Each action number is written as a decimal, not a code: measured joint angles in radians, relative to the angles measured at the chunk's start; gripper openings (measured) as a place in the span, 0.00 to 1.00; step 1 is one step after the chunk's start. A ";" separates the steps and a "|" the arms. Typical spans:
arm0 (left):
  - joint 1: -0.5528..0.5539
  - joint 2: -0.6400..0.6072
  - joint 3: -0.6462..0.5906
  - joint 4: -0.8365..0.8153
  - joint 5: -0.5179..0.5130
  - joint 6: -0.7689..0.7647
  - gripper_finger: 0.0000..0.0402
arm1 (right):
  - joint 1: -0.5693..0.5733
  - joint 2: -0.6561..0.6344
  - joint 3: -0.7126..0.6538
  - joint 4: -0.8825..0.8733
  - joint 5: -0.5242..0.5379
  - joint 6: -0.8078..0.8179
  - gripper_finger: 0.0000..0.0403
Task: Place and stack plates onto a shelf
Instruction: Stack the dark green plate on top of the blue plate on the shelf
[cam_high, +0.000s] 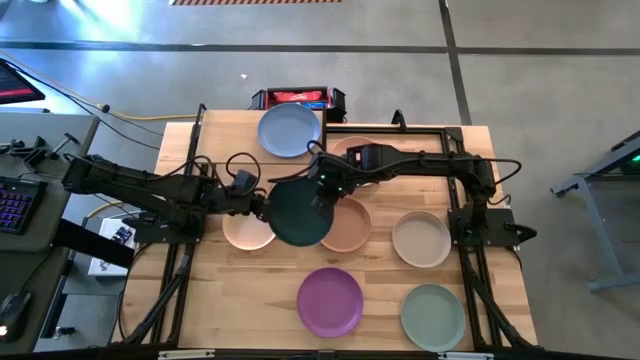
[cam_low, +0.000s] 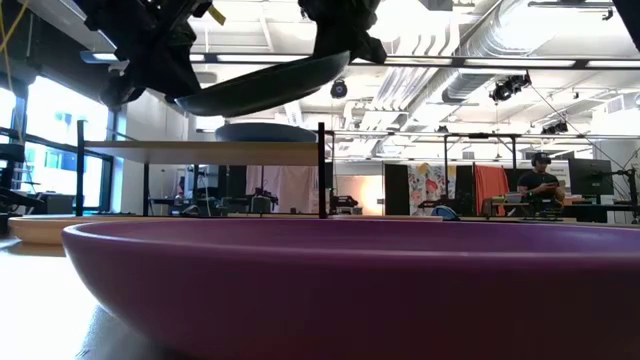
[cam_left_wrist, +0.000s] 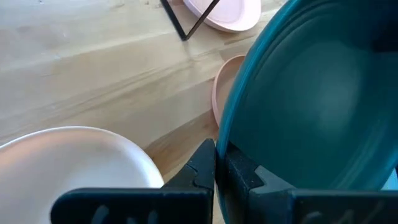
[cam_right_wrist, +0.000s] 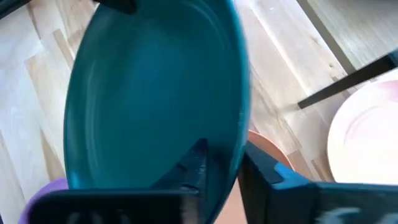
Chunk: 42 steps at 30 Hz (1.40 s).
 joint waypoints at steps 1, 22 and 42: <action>0.000 0.000 0.000 0.001 -0.002 0.000 0.00 | 0.000 0.000 0.000 -0.002 0.002 0.010 0.07; -0.001 0.000 0.000 0.007 -0.001 0.011 0.02 | -0.001 0.000 0.000 0.001 0.006 0.066 0.00; 0.001 0.000 0.000 0.114 0.007 0.056 0.23 | 0.003 0.000 0.000 -0.009 -0.008 0.057 0.00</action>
